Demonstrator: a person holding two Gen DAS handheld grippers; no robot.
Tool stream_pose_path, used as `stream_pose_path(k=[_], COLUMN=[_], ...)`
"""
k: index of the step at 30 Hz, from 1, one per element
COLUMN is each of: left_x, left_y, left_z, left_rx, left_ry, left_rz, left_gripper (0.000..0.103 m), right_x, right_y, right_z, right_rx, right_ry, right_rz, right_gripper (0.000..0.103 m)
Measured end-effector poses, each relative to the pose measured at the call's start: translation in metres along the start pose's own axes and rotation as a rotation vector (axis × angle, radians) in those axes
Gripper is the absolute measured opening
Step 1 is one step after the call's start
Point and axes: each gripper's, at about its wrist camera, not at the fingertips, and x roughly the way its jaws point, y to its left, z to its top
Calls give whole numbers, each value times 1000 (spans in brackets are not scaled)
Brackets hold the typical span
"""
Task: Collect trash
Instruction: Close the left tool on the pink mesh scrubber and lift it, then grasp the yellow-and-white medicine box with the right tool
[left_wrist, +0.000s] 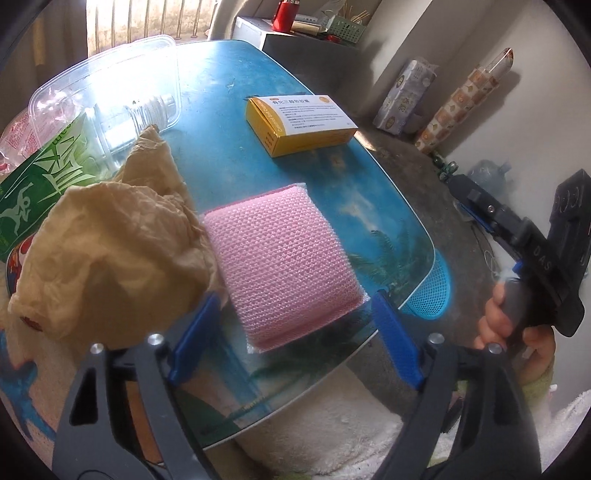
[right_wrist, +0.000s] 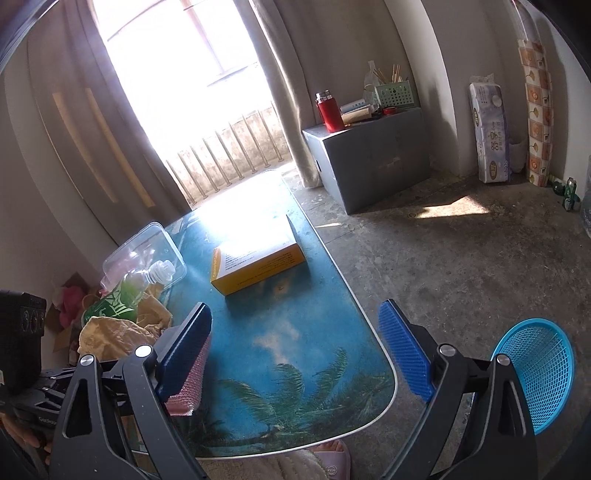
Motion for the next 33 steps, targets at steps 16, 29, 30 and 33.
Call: stream_pose_path(k=[16,29,30,33], left_x=[55,26,27,26], left_y=[-27,8,8,11], left_z=[-1,-11,-11,-15], left_rx=[64,-19,-27,-53], left_ry=[-23,-56,-56,-65], left_rz=[201,84,79,76], left_gripper=[83,84,84,84], right_x=[-25,21,32,74], right_y=[-10,28,33,48], right_z=[-14,45,53,83], right_rx=[9,-345,-371,-396], right_ry=[17,49,60,114], right_rz=[7,108,124,196], right_gripper=[90,95,95,95])
